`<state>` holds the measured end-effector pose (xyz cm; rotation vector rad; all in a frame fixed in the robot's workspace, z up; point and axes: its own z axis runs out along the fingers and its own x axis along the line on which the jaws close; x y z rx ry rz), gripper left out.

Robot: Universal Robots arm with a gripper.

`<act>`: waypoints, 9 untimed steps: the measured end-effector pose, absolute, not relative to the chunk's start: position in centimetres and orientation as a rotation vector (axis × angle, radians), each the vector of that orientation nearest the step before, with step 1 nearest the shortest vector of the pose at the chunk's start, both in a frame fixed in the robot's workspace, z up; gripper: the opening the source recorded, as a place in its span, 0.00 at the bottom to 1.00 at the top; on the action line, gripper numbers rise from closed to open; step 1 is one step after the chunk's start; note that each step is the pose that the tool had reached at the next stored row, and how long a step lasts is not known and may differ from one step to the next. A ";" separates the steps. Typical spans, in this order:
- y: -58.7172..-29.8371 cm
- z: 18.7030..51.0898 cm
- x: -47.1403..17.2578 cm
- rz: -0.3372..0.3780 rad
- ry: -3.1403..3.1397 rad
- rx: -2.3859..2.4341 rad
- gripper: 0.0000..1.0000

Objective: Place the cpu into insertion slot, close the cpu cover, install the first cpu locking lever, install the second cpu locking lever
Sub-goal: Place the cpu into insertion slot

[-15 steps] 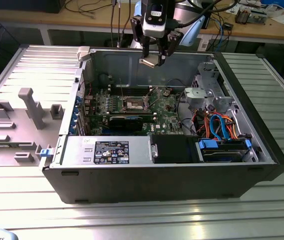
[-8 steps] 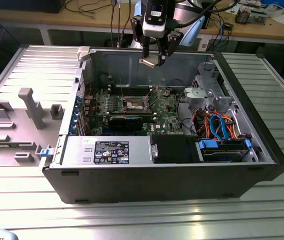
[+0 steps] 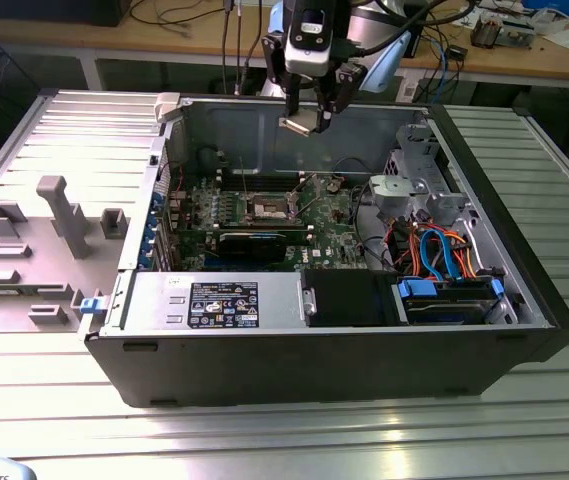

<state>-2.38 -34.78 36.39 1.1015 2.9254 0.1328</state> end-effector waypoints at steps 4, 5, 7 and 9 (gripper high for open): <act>-34.8 36.3 -2.4 0.133 2.921 1.112 0.54; -34.8 36.3 -2.4 0.133 2.920 1.114 0.54; -34.8 36.3 -2.4 0.133 2.918 1.120 0.54; -34.8 36.3 -2.4 0.133 2.916 1.123 0.54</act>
